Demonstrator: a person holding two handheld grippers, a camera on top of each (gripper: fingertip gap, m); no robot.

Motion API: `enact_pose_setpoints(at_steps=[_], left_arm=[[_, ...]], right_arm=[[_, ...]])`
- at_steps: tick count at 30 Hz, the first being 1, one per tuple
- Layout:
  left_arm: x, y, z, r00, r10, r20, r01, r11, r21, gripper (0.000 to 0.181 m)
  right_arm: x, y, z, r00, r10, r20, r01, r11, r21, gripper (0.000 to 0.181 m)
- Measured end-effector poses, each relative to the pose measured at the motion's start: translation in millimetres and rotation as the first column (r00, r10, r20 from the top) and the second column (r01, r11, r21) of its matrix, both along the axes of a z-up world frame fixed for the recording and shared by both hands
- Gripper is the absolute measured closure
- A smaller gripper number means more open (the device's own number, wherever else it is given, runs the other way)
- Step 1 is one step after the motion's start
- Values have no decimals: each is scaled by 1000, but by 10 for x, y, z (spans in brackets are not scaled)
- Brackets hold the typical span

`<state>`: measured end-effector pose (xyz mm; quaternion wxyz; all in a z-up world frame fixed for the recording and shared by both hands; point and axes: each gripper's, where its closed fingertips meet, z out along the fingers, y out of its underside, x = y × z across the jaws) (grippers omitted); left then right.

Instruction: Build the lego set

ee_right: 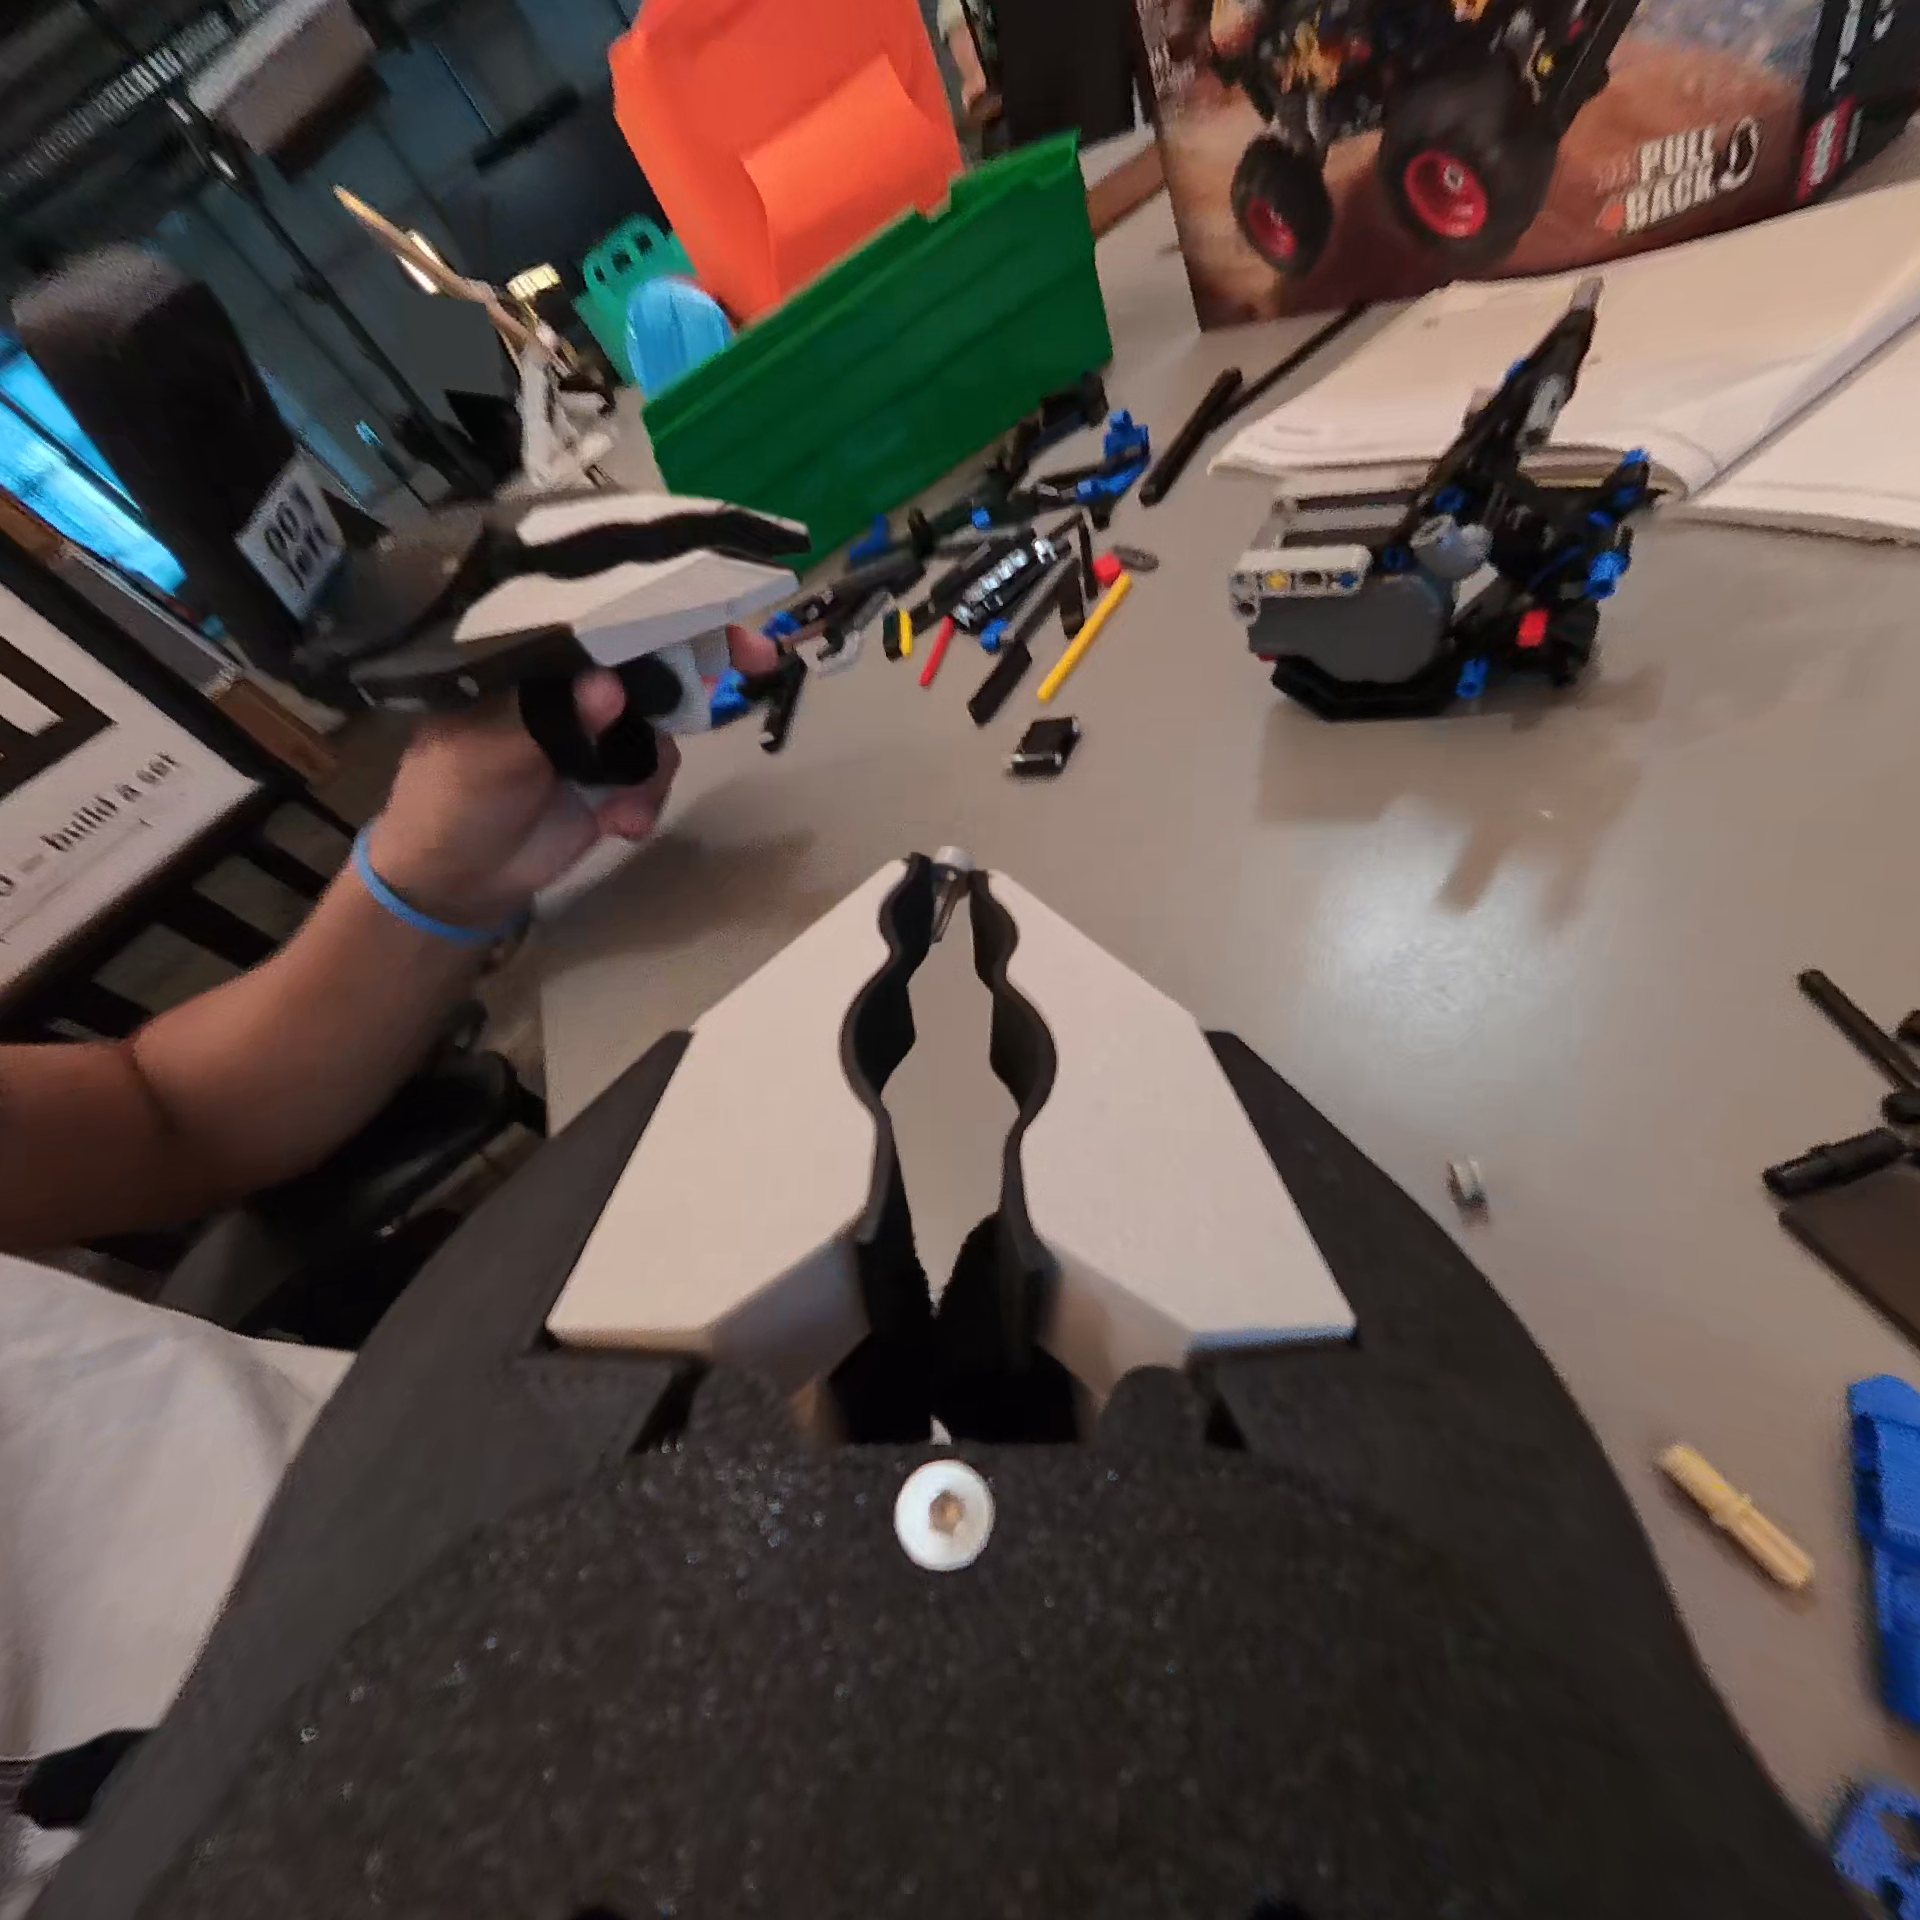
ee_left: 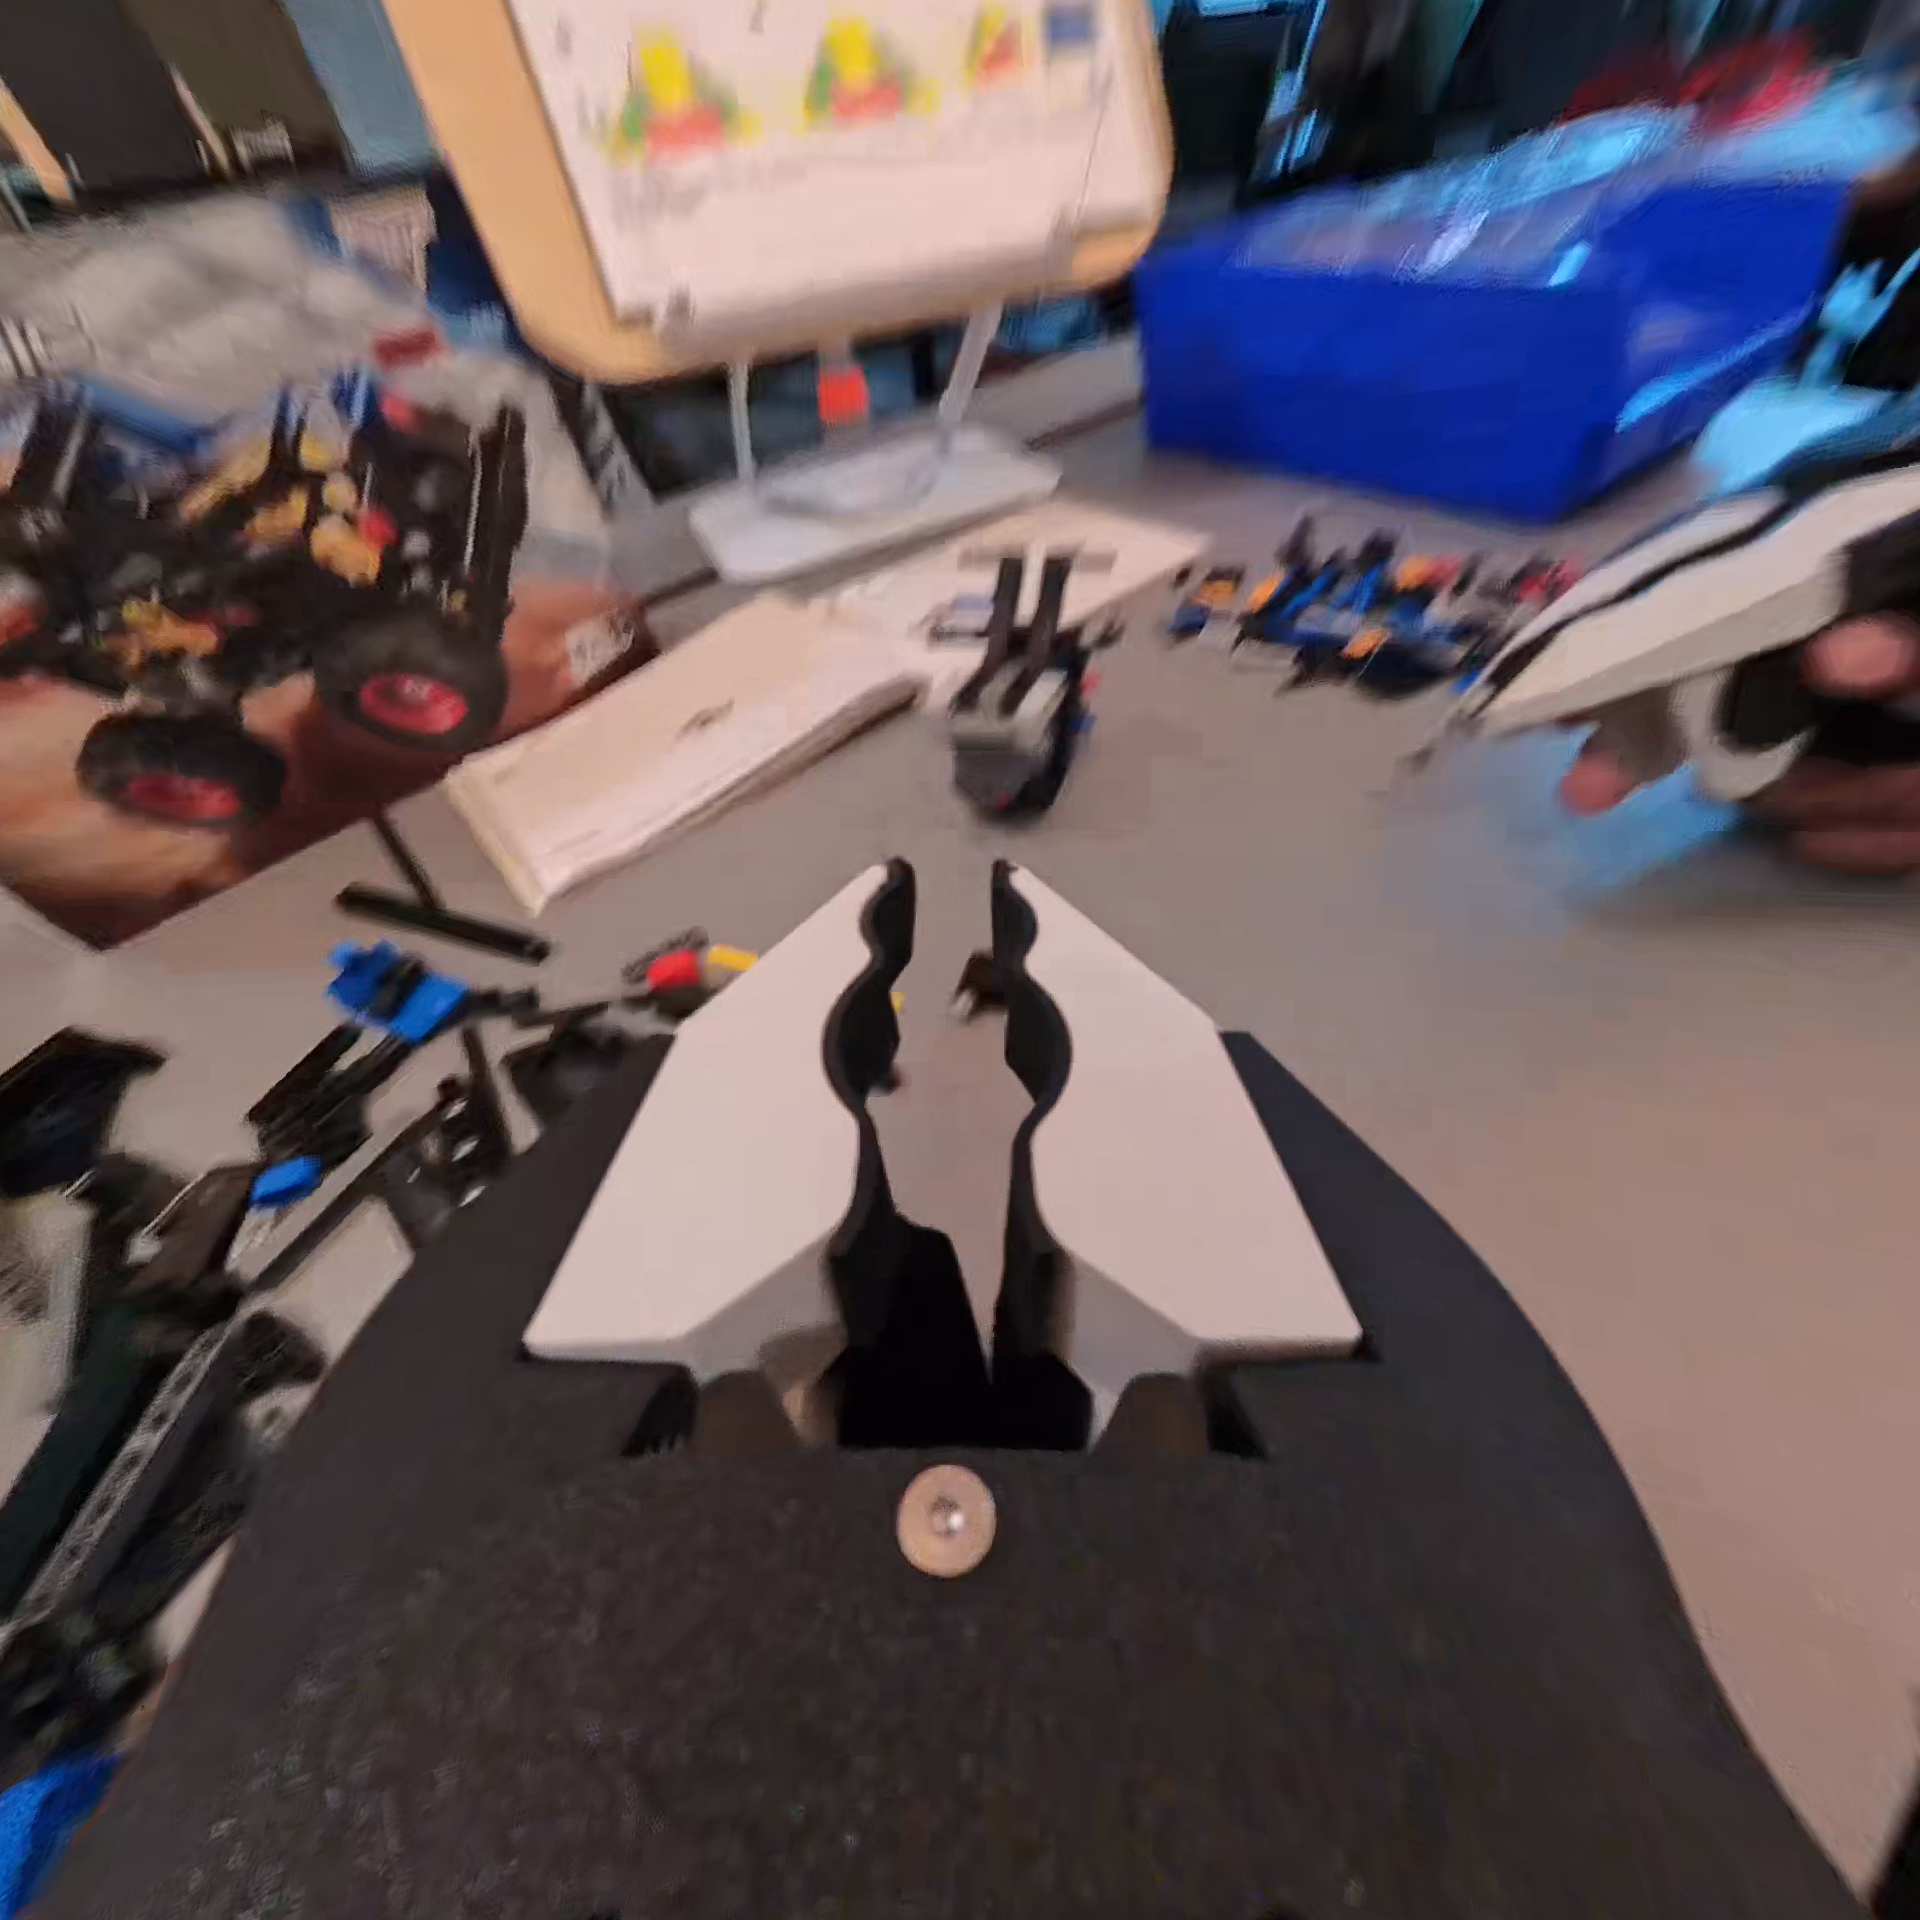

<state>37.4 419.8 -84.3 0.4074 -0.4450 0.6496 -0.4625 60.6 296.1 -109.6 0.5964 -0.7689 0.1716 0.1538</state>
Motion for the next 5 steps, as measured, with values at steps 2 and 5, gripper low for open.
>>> enact_pose_setpoints(at_steps=[2,5], left_arm=[[23,126,-205,995,-4,-97,9,999,51,164],[91,85,-481,968,-89,-233,122,984,130,153]], right_arm=[[-43,5,-135,998,42,46,-37,994,-104,175],[-154,-4,-345,978,156,141,-114,957,-267,175]])
